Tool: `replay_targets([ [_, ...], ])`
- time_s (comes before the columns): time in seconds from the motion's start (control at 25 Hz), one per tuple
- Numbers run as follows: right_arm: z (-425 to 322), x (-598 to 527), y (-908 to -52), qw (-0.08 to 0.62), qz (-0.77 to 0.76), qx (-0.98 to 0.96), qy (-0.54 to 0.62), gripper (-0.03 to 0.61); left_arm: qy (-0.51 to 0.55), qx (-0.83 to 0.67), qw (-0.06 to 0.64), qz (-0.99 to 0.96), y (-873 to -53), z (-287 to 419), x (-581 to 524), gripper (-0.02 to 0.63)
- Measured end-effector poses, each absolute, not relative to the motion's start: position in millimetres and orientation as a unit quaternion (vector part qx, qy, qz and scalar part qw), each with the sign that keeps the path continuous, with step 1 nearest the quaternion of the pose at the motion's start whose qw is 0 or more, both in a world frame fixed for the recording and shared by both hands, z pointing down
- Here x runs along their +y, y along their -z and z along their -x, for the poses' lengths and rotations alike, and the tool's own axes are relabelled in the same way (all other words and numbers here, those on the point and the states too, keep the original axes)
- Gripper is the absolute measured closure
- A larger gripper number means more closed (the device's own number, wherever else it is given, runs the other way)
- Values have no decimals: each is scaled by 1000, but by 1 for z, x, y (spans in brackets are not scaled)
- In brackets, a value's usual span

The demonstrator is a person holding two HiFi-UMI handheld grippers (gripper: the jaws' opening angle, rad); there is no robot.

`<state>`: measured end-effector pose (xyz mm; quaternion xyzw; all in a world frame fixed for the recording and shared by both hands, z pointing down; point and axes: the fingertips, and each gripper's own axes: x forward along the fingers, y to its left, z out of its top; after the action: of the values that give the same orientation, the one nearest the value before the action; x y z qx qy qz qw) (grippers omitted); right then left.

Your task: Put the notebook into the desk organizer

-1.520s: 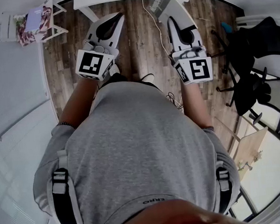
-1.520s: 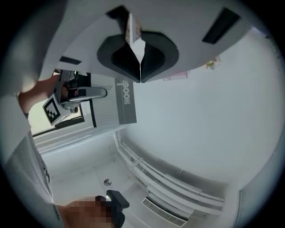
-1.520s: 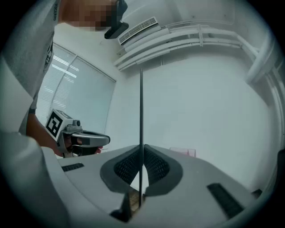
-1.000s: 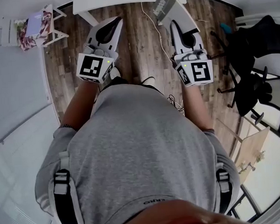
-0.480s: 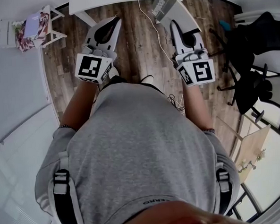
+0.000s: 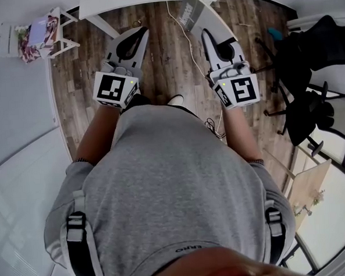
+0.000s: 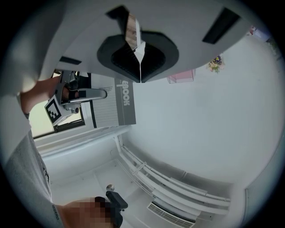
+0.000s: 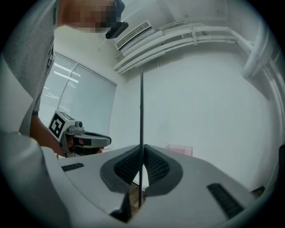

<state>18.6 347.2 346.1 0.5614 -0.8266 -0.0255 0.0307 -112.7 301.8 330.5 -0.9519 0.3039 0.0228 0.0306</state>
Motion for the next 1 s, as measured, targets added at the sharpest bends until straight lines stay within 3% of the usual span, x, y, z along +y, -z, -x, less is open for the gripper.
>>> replay_targets([
  [0.52, -41, 316, -352, 31, -545, -838, 21, 563, -20, 311, 33, 950, -334, 84, 275, 591],
  [1.0, -41, 187, -340, 51, -539, -840, 30, 563, -30, 304, 45, 951, -326, 75, 148, 591],
])
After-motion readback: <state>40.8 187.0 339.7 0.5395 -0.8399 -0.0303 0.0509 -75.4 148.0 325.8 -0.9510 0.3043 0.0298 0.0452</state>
